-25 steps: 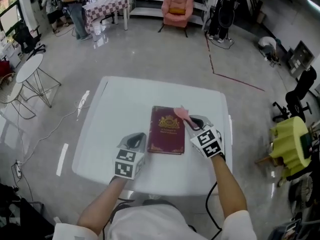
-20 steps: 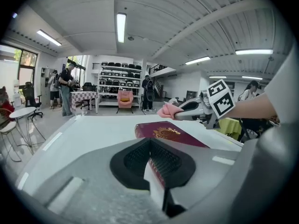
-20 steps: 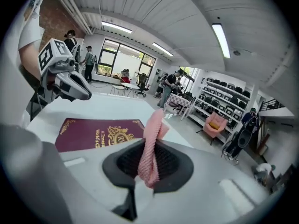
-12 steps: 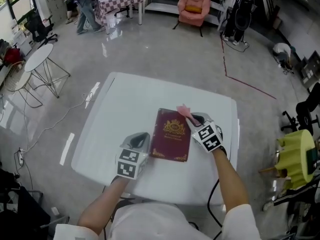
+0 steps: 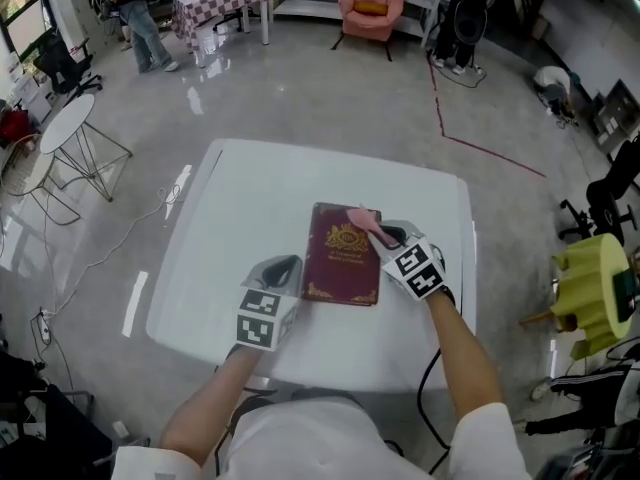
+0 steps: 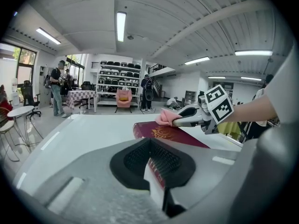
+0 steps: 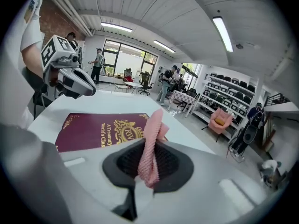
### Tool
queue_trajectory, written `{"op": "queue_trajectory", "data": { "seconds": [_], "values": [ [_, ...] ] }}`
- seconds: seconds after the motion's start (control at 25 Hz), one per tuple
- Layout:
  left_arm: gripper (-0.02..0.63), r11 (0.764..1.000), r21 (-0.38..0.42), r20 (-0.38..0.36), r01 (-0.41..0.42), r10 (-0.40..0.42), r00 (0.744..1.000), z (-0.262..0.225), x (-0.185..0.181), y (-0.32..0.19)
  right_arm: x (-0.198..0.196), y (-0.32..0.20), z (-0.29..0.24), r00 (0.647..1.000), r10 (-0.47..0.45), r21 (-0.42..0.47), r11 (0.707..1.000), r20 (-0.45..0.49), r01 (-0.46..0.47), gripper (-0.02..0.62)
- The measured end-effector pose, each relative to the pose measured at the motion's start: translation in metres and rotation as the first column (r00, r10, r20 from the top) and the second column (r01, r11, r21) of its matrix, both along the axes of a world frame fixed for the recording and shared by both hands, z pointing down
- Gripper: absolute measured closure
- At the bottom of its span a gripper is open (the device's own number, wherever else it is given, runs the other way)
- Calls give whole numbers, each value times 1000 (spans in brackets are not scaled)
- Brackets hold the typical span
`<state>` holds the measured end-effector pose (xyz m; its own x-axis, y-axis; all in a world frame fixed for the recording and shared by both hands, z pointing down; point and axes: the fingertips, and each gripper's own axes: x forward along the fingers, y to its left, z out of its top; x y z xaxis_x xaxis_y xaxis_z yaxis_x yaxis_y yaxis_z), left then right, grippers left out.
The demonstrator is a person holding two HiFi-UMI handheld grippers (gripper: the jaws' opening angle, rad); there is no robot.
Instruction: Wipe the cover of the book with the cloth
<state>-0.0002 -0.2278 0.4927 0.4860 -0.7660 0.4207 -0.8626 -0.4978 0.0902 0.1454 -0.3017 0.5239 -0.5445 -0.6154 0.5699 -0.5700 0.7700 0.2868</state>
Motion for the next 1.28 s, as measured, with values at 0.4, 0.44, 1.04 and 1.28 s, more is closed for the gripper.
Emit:
{"op": "queue_trajectory", "data": {
  "seconds": [0.4, 0.44, 1.04, 1.28],
  "values": [
    [600, 998, 12, -8, -56, 56, 998, -3, 8, 16, -5, 54, 3, 1000, -9, -13, 1000, 11, 9, 555],
    [600, 998, 13, -9, -59, 59, 998, -4, 8, 17, -6, 58, 3, 1000, -8, -14, 1000, 12, 8, 555],
    [600, 995, -3, -28, -104, 103, 994, -5, 13, 37, -15, 128, 3, 999, -12, -32, 999, 52, 13, 555],
    [600, 993, -12, -35, -120, 119, 992, 0, 18, 38, -18, 150, 3, 997, -38, -43, 998, 68, 41, 555]
  ]
}}
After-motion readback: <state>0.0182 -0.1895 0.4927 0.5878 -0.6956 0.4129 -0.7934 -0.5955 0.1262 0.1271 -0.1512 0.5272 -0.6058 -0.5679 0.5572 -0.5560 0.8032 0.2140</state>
